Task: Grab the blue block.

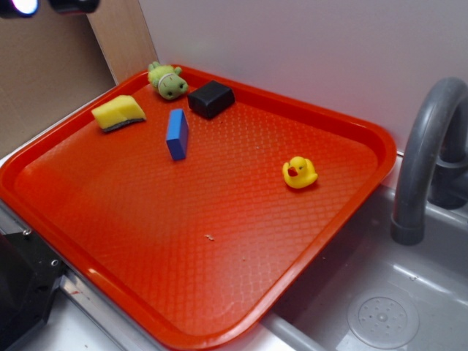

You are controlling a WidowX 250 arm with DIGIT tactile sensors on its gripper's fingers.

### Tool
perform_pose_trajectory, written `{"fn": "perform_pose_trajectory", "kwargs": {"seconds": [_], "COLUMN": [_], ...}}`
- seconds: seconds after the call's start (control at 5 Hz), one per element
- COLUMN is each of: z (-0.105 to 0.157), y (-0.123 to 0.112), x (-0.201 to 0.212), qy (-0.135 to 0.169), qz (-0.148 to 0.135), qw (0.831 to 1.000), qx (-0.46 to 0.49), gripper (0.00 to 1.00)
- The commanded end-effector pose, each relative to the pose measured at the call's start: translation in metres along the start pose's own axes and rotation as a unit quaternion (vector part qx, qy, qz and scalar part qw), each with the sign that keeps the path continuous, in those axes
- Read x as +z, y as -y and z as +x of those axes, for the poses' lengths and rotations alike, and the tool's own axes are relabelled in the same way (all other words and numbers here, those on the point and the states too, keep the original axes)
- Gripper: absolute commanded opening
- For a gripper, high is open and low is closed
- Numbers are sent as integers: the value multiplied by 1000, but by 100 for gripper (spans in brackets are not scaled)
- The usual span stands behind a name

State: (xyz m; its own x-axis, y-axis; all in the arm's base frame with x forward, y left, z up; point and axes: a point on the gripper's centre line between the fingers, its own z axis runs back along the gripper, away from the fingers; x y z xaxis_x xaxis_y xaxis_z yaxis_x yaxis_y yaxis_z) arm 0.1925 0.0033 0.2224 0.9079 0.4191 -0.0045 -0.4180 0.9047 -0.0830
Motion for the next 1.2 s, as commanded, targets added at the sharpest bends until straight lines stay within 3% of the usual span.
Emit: {"fn": "perform_pose_trajectory", "kwargs": {"seconds": [0.0, 0.6, 1.0], "z": [38, 73, 79], "y": [-17, 4, 8], "x": [-20, -102, -159], "qy": [21, 0, -26], "qz": [-22, 3, 64], "qw": [996, 995, 994], "qx": [83, 98, 85], "gripper": [100, 100, 100]}}
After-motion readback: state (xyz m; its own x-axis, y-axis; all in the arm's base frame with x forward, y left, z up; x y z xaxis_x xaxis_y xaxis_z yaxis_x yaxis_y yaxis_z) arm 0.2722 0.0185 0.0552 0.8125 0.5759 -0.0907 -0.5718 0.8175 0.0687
